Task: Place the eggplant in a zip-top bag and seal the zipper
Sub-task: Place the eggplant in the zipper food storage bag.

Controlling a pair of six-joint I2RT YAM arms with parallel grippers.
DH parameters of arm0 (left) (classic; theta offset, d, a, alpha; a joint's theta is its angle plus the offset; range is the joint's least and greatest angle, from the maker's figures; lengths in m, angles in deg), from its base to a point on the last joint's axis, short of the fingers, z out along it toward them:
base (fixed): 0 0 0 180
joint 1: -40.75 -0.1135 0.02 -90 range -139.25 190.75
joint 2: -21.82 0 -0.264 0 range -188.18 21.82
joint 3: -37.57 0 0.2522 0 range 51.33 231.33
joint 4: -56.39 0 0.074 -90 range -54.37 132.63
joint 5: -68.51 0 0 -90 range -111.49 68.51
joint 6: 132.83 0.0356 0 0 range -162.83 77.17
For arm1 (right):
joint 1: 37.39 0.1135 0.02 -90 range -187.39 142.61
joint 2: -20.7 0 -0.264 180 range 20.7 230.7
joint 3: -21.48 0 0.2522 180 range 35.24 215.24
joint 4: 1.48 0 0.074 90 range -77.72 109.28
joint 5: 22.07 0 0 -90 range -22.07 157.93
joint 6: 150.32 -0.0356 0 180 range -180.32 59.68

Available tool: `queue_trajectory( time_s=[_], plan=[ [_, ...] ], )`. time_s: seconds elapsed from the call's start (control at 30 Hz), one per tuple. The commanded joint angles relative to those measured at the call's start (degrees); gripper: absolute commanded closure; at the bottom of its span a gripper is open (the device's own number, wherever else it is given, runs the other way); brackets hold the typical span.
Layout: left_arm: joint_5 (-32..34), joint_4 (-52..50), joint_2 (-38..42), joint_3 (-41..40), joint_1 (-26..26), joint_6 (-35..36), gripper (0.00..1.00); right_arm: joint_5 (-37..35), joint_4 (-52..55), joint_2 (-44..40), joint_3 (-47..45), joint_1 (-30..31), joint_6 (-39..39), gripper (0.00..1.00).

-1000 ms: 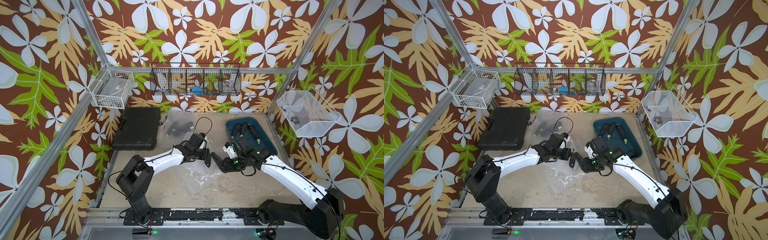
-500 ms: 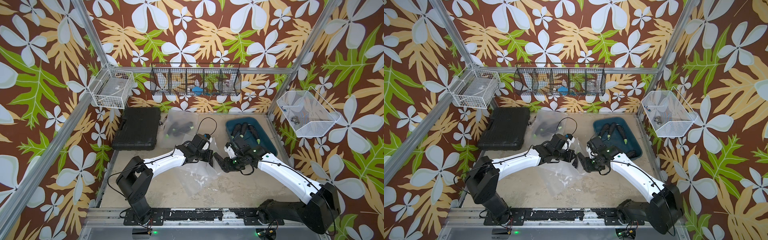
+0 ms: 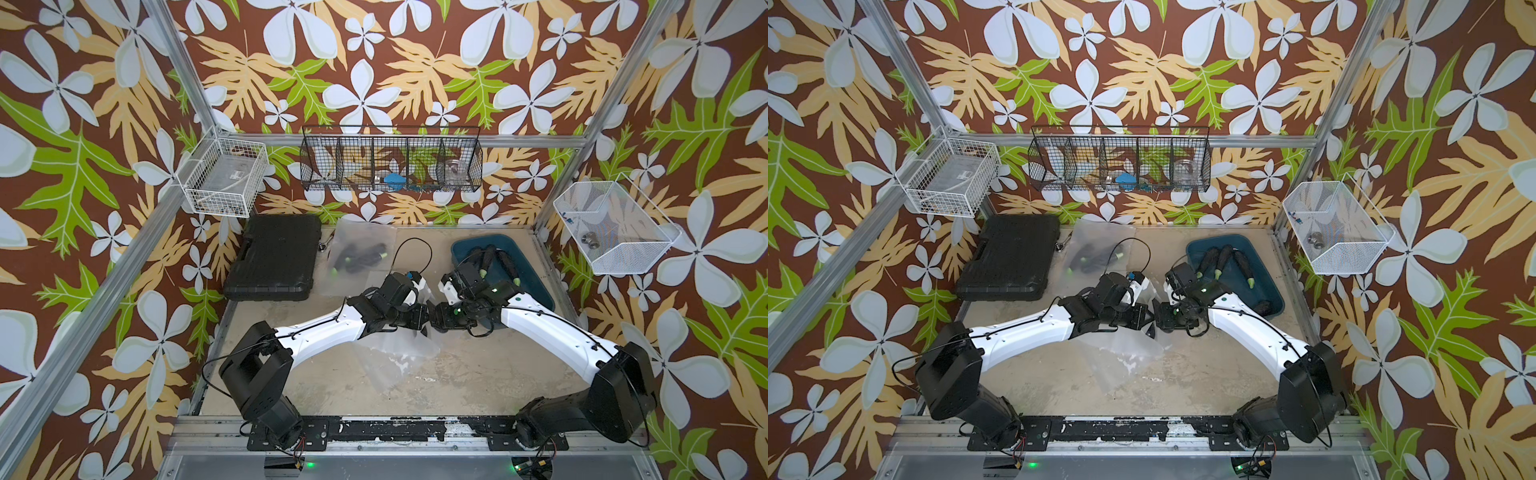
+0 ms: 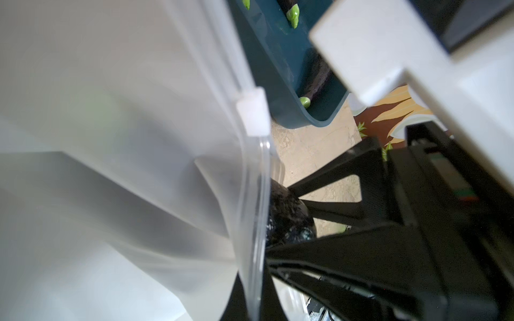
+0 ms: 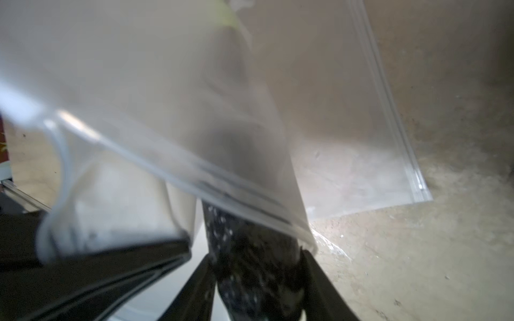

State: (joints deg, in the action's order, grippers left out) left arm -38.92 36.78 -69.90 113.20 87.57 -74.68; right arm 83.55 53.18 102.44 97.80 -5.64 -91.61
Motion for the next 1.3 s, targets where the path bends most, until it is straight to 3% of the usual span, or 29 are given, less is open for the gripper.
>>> queue_trajectory(
  time_s=[0.0,0.1,0.23,0.5,0.73,1.03,1.27],
  plan=[
    [-1.4,2.5,0.2,-0.2,-1.3,-2.0,1.00,3.3,-6.6,-1.6,-0.6,0.0,-2.9,0.42],
    [-1.6,3.4,0.2,-1.1,-3.4,-2.5,1.00,3.6,-6.4,-4.2,-1.1,0.0,-2.9,0.37],
    [-1.8,3.8,-0.2,-1.2,-5.2,-2.3,1.00,1.2,-3.2,-6.5,-1.3,-0.1,-1.7,0.38],
    [-1.9,3.9,0.0,-1.3,-5.3,-2.3,1.00,2.0,-10.4,-6.6,-6.5,-0.1,-3.1,0.68],
    [-2.0,3.7,0.6,-1.5,-5.3,-2.3,1.00,3.1,-15.5,-2.1,-5.7,0.7,-4.3,0.71],
    [-0.6,3.1,1.4,-1.7,-5.3,-1.9,1.00,2.3,-15.6,3.3,-4.1,1.1,-2.8,0.50],
    [0.7,3.1,-0.8,-2.2,-5.6,-1.2,1.00,4.1,-11.0,-3.5,1.5,-2.7,1.7,0.33]
  ],
)
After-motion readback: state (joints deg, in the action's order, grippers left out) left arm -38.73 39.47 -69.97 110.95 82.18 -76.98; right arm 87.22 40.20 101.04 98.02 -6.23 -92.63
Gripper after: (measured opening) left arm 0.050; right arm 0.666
